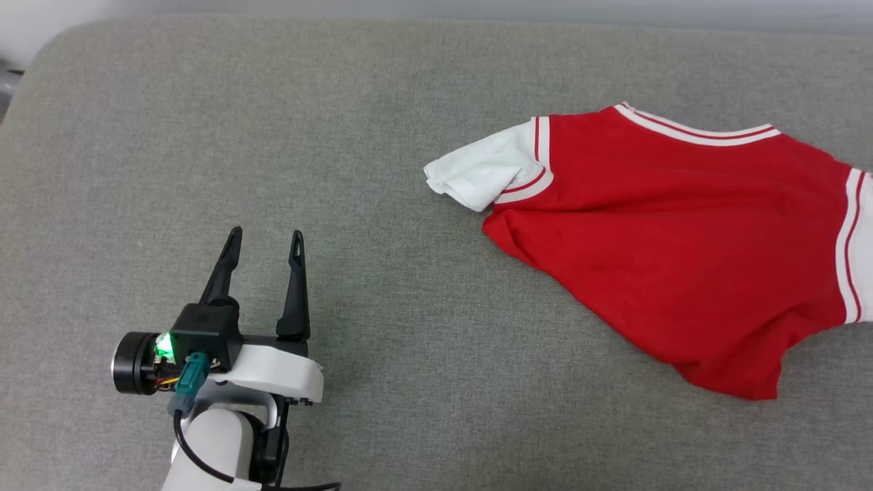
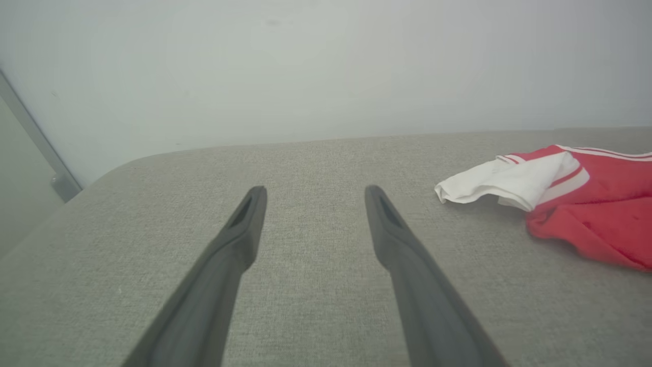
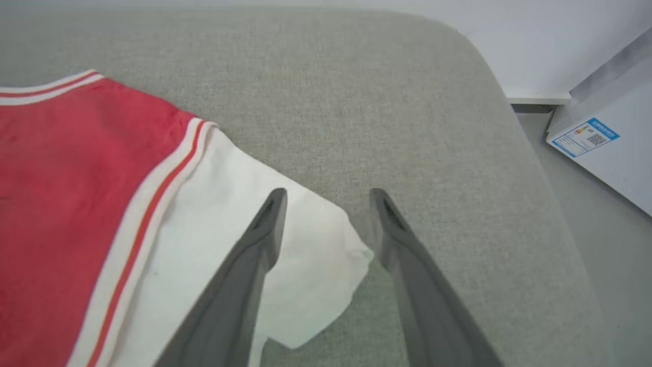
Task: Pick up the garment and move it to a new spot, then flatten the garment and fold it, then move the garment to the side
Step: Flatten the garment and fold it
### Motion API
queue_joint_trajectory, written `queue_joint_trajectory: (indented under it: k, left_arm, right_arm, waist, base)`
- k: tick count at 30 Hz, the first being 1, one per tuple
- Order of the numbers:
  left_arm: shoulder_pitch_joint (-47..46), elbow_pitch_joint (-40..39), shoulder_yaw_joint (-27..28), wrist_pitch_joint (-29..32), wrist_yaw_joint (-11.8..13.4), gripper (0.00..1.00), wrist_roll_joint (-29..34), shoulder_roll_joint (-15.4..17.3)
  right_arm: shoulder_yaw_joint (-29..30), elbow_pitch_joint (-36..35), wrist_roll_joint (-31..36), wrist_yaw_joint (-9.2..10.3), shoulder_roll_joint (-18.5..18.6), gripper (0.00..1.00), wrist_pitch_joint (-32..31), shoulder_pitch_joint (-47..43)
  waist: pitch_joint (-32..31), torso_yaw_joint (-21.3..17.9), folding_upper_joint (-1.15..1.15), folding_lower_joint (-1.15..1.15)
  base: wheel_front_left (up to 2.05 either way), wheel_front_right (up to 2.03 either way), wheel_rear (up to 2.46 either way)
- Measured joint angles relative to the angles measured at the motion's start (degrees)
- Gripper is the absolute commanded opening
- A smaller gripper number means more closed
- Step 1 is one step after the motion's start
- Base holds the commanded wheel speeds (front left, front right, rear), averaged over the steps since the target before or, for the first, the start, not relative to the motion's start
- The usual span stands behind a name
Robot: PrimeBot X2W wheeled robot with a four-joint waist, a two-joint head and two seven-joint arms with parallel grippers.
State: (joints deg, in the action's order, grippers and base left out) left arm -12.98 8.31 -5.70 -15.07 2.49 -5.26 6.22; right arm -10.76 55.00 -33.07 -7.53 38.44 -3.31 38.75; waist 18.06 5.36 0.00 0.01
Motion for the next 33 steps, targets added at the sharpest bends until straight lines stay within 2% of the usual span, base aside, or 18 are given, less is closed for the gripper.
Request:
queue_joint_trajectory:
  k: [7,11,18,23,27,33]
  left_arm:
    - [0.7,-0.4,0.1,0.0,-1.6,1.00,0.5,0.2]
    - [-0.4,-0.7,0.0,0.0,-4.0,1.00,0.4,1.0]
    - [-7.3,-0.1,-2.3,0.2,-7.7,1.00,0.9,4.6]
    - [-14.1,0.5,-6.5,5.3,-9.5,1.00,-1.5,7.2]
    - [-20.4,0.7,-13.9,12.0,-9.8,1.00,-5.5,10.7]
    - [-29.6,1.1,-26.6,23.5,-9.9,1.00,-17.3,16.5]
  right_arm:
    - [1.0,-3.3,5.0,0.00,-0.2,1.00,14.4,-0.7]
    - [3.1,-8.5,7.7,0.00,-3.2,1.00,17.4,-3.2]
    - [9.4,-24.9,13.9,0.00,-10.8,1.00,18.3,-12.2]
    - [12.8,-37.4,18.8,0.00,-17.7,1.00,17.1,-20.3]
    - [14.0,-46.9,21.2,0.01,-21.9,1.00,13.9,-25.4]
    - [11.8,-56.4,22.9,0.01,-25.3,1.00,9.8,-30.2]
  waist:
    - [-3.7,-0.9,0.00,0.00]
    - [-5.6,-1.8,0.00,0.00]
    - [-7.4,-3.9,0.00,-0.01]
    - [-8.0,-5.4,0.00,-0.01]
    - [-7.8,-6.3,0.00,-0.01]
    - [-6.7,-8.0,0.00,-0.01]
  base:
    - [0.00,0.00,0.00]
    - [0.00,0.00,0.00]
    - [0.00,0.00,0.00]
    - [0.00,0.00,0.00]
    - [0.00,0.00,0.00]
    - [0.00,0.00,0.00]
